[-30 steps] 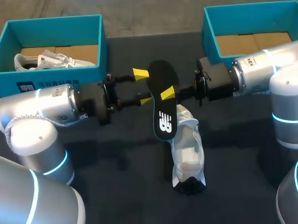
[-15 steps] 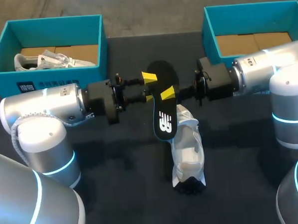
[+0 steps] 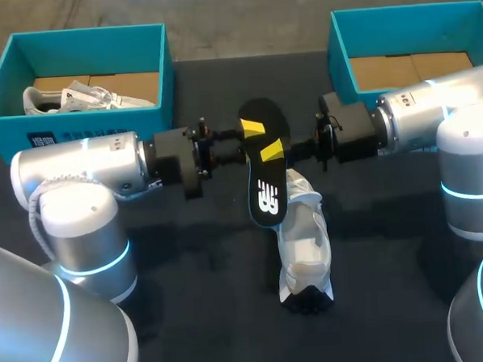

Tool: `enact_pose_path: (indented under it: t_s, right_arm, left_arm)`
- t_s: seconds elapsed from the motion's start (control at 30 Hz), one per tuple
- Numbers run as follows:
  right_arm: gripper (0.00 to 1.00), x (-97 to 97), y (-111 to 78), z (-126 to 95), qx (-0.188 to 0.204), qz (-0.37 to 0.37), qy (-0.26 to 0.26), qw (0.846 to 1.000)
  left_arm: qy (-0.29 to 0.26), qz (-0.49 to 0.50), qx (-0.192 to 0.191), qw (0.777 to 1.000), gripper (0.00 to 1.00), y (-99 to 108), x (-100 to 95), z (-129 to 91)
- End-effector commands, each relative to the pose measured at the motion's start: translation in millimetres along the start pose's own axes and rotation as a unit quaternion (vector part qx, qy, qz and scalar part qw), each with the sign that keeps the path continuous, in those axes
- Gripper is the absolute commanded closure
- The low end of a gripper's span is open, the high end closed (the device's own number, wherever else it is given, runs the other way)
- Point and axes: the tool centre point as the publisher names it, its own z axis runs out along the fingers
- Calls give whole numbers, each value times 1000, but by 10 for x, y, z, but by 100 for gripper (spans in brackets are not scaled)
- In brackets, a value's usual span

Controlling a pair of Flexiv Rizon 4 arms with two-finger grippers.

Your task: Take the shoe out of the shoebox, open the shoe tongue, remove and reinsert the insole, then place the shoe into the shoebox

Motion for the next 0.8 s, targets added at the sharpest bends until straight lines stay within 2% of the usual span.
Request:
enact_pose_path:
  t_s: [0.03, 0.3, 0.4, 0.8]
  right_arm:
    - [100, 5, -5, 11, 0, 1, -2, 1000]
    - [100, 5, -5, 11, 0, 1, -2, 1000]
    - [100, 5, -5, 11, 0, 1, -2, 1000]
    - [100, 5, -5, 11, 0, 1, -2, 1000]
  left_arm:
    - [1, -2, 0, 1000, 57, 24, 34, 55]
    - [8, -4, 7, 1000, 62, 24, 61, 91]
    - [10, -4, 11, 1000, 70, 15, 71, 102]
    - [14, -5, 14, 1000, 71, 23, 99, 102]
